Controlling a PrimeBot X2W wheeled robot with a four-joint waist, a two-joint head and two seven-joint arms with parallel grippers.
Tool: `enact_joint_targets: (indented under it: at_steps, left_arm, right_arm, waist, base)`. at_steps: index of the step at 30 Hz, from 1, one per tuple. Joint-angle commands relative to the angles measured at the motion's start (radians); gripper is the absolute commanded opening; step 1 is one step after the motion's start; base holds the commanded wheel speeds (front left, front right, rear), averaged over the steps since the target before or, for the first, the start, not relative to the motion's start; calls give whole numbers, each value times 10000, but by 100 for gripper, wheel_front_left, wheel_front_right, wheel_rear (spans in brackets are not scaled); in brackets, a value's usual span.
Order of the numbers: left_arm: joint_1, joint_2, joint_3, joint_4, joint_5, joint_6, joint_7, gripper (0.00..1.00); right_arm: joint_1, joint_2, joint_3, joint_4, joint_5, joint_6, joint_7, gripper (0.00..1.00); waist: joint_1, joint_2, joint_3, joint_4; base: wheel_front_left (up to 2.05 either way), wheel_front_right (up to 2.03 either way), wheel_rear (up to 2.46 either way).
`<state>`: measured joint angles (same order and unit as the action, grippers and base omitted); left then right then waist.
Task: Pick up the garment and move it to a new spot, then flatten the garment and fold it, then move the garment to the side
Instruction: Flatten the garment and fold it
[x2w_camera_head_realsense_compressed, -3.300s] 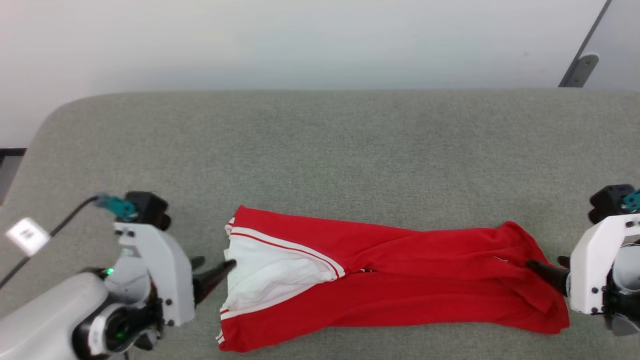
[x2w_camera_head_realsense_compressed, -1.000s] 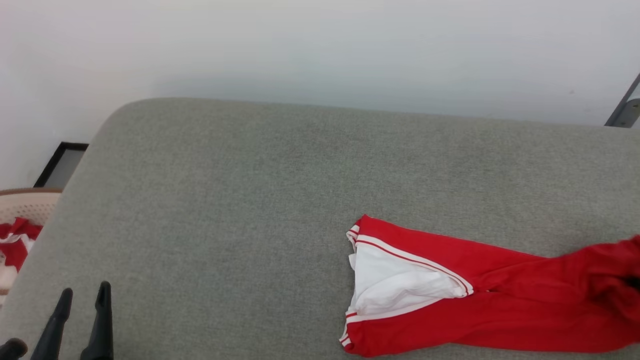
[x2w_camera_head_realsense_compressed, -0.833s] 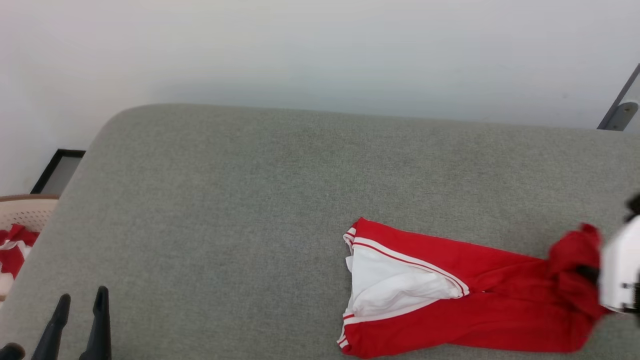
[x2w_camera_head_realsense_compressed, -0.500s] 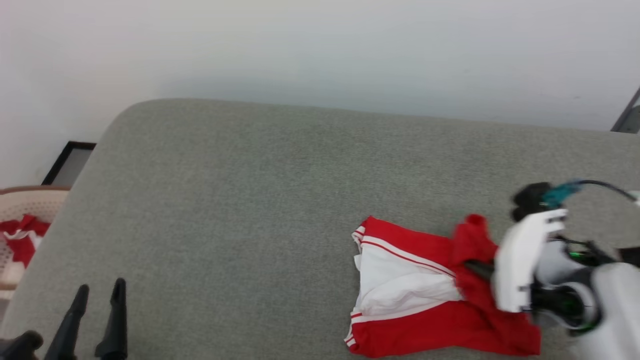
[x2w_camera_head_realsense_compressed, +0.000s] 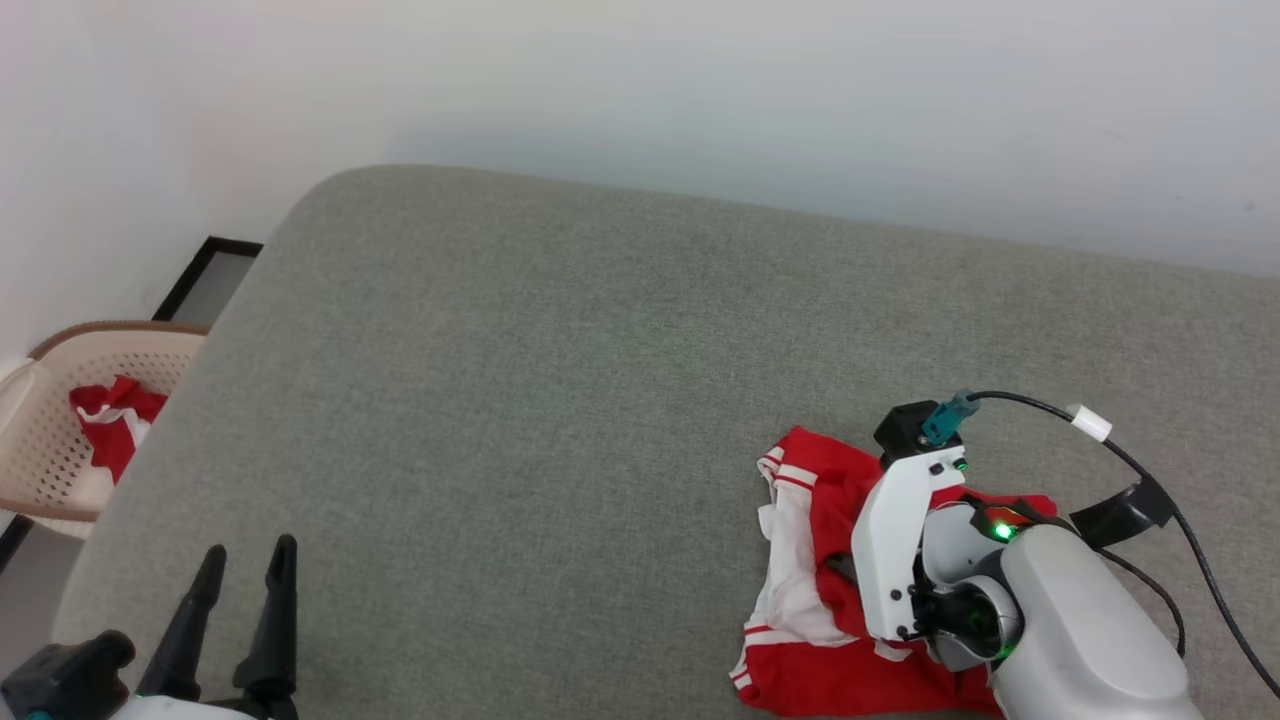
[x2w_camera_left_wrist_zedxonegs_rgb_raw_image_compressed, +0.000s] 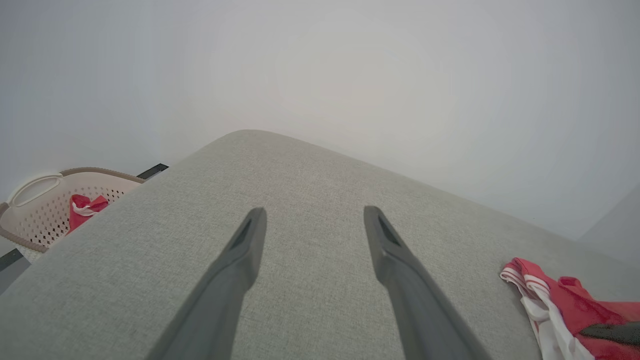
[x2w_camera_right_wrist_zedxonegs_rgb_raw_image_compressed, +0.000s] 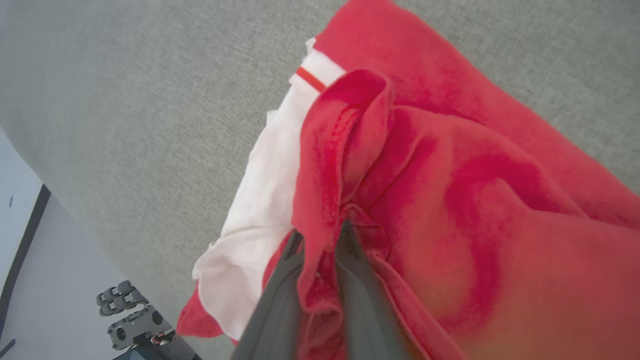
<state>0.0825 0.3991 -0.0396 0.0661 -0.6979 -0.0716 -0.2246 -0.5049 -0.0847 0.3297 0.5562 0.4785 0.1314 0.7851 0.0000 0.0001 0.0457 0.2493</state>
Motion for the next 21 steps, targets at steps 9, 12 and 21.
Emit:
enact_joint_targets:
  at_steps: [9, 12, 21]
  left_arm:
    - [-140, -34, -5, 186, -139, -73, -97, 100]
    - [15, 2, 103, 170, -146, 5, -122, 100]
    - [324, 60, 257, -28, -60, 158, -193, 100]
  right_arm:
    - [-986, 302, 493, 1860, 198, -18, -929, 100]
    - [-1264, 329, 980, 1753, 473, -18, -1040, 100]
    - [-1212, -672, 2284, -29, 1398, -18, -1967, 100]
  waist:
    - [0, -1, -22, 13]
    - [0, -1, -66, -166]
    - [0, -1, -243, -928]
  base:
    - [0, 0, 0]
    - [0, 0, 0]
    - [0, 0, 0]
